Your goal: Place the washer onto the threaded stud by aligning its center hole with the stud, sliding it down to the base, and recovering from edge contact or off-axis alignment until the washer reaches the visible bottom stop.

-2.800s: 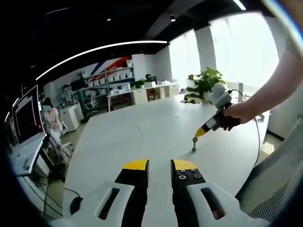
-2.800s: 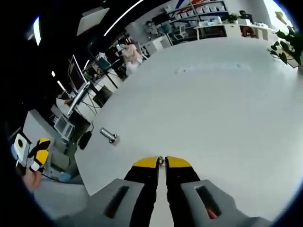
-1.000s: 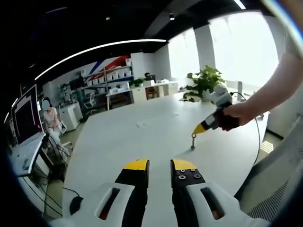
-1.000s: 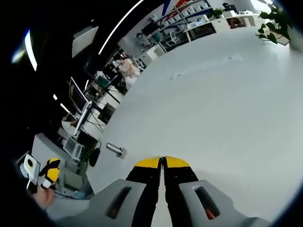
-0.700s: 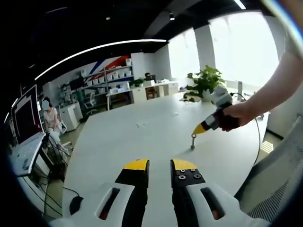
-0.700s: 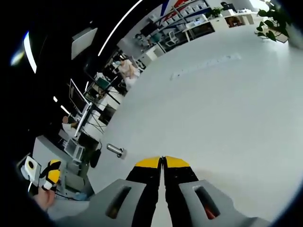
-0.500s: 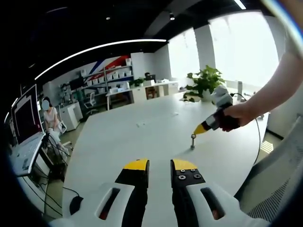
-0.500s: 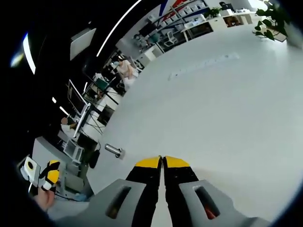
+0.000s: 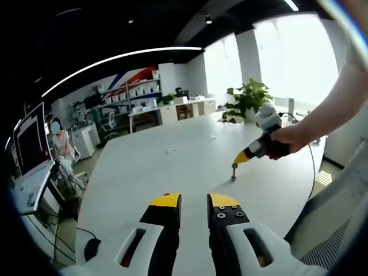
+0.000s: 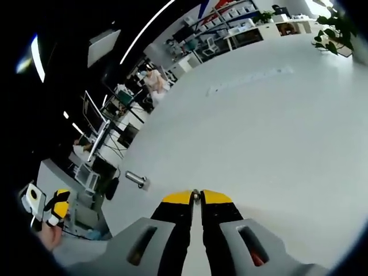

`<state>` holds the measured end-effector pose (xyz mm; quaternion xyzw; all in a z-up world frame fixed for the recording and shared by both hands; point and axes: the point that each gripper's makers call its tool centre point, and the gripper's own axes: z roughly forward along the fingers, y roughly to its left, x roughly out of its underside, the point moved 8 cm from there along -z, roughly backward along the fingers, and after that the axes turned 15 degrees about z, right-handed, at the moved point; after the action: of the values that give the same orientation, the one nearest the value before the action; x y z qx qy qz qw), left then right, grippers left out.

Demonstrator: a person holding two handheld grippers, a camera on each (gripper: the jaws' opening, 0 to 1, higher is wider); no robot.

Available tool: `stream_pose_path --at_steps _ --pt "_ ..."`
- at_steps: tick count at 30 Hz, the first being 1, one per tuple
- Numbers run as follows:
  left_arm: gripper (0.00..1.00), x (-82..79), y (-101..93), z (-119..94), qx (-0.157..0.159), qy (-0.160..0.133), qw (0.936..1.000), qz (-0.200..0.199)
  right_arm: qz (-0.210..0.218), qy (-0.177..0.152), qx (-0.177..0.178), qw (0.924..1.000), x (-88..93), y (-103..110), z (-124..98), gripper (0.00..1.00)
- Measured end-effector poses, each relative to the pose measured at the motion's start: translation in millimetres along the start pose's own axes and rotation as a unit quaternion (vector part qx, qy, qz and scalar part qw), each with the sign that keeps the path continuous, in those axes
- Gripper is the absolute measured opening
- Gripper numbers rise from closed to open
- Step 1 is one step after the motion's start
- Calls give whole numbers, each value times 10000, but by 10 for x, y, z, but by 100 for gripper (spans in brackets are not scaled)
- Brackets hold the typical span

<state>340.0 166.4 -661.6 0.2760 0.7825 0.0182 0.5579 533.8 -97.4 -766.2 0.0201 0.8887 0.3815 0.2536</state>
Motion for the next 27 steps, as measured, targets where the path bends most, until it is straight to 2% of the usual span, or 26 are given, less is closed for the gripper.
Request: stream_pose_path --at_steps 9,27 --pt "16 1 4 -1 -3 4 10000 -15 63 -54 -44 10000 -23 16 -4 5" --pt "16 1 -8 3 22 12 10000 -3 738 -225 -281 9966 -34 -26 -32 5"
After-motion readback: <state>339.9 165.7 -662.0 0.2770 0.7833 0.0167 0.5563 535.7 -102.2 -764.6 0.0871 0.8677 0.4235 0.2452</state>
